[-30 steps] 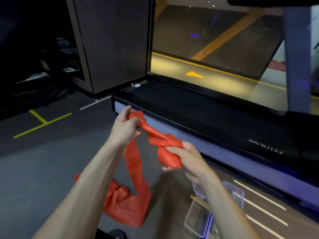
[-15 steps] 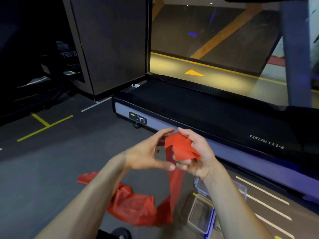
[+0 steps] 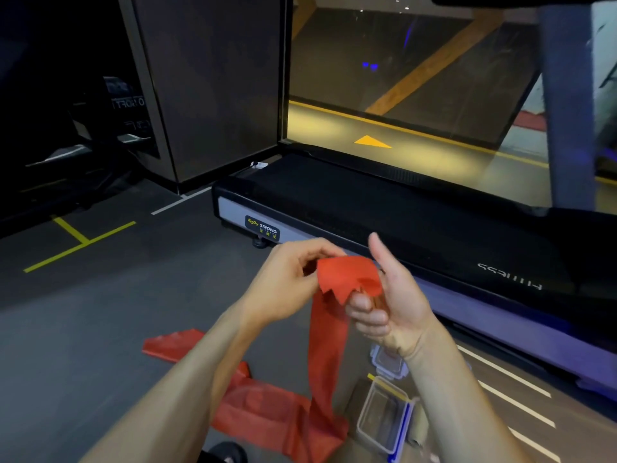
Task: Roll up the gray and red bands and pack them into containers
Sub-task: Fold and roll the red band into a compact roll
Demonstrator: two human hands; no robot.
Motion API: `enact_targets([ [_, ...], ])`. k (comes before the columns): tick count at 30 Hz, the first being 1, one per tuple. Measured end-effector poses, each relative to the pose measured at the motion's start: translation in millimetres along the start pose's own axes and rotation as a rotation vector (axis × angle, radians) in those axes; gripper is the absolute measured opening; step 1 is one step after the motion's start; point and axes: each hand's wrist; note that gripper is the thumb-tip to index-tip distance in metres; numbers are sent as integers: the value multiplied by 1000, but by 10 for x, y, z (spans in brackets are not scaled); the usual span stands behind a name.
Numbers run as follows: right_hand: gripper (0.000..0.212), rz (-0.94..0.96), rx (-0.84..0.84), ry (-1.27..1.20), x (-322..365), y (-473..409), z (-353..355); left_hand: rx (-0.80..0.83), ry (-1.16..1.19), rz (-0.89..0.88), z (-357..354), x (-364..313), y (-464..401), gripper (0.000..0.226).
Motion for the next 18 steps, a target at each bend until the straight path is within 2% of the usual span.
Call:
enact_targets([
  [2, 84, 107, -23, -120, 10, 8, 53, -23, 71, 65, -18, 0, -34, 21],
  [4, 67, 235, -68, -194, 20, -3, 133, -33, 163, 172, -15, 7, -53, 11],
  [7, 28, 371, -250, -93, -9, -73, 244, -17, 297, 333, -1, 18, -51, 18],
  [9, 16, 402, -368, 62, -60, -110, 261, 26, 328, 370, 8, 17, -51, 23],
  [11, 28, 360, -389, 139, -117, -131, 294, 77, 337, 370, 22, -4, -46, 22],
  [13, 48, 279, -326, 123, -138, -98, 281, 158, 326, 332, 29, -11, -31, 17],
  [14, 51, 245, -297, 118, -136, -78, 279, 196, 320, 311, 29, -24, -17, 15],
  [18, 44, 277, -288, 144, -128, -47, 289, 271, 237, 231, -6, -57, -2, 17],
])
Point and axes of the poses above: each hand's wrist, its own y-axis away from the middle knuckle, its own z-axis out of the back of the hand, x = y × z, and after that the axes turned 8 degrees about -y, right-handed
